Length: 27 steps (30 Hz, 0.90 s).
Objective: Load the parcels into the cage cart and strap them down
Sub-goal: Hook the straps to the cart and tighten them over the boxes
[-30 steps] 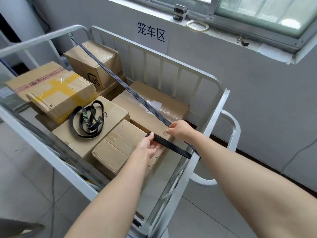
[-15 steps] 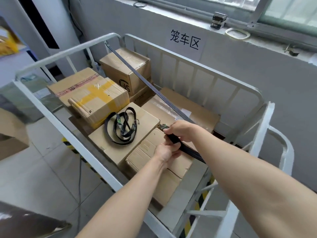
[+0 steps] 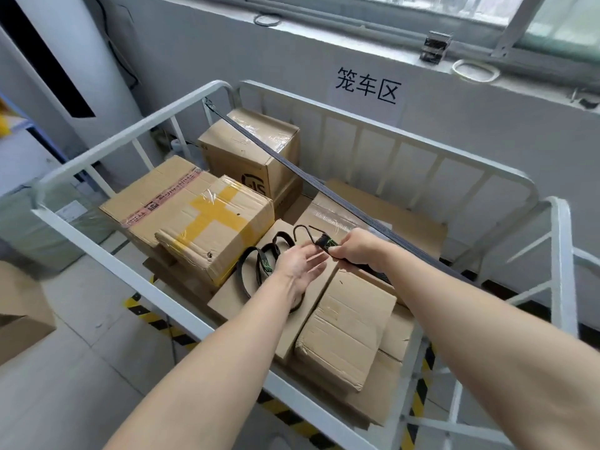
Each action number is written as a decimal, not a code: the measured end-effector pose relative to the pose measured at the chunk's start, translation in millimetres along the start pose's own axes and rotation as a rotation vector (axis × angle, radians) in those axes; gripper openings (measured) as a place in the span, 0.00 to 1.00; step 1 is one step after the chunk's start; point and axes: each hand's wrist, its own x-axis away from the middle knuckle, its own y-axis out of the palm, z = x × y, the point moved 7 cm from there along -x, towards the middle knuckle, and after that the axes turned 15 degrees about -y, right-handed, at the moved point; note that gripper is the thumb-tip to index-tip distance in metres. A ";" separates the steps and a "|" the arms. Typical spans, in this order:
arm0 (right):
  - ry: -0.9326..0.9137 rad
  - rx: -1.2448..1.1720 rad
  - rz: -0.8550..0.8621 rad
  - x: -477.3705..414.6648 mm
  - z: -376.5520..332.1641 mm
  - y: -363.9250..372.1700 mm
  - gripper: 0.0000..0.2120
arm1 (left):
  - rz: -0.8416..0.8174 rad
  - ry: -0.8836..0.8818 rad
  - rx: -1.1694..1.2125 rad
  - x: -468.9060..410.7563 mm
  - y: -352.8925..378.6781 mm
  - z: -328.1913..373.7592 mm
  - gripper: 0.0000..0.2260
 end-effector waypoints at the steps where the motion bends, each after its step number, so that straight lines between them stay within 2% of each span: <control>1: 0.008 -0.001 0.010 -3.1 -2.1 -0.3 0.12 | -0.028 -0.002 0.029 0.8 0.4 4.7 0.07; 4: 0.014 0.000 0.047 -16.8 -10.1 -0.4 0.13 | -0.065 -0.018 0.073 -1.6 -0.5 14.6 0.06; 8: -0.049 -0.047 0.030 -45.3 -35.2 11.6 0.17 | 0.084 0.074 0.048 -5.4 -15.7 52.8 0.09; 14: -0.158 -0.183 0.047 -98.6 -96.1 31.2 0.12 | 0.275 0.148 0.037 -8.2 -59.7 120.3 0.08; 21: -0.264 -0.208 0.168 -169.8 -168.5 60.7 0.13 | 0.285 0.227 0.032 -10.2 -112.7 206.6 0.09; 27: -0.238 -0.259 0.221 -240.1 -224.0 100.5 0.14 | 0.209 0.239 0.040 -22.5 -172.2 279.7 0.12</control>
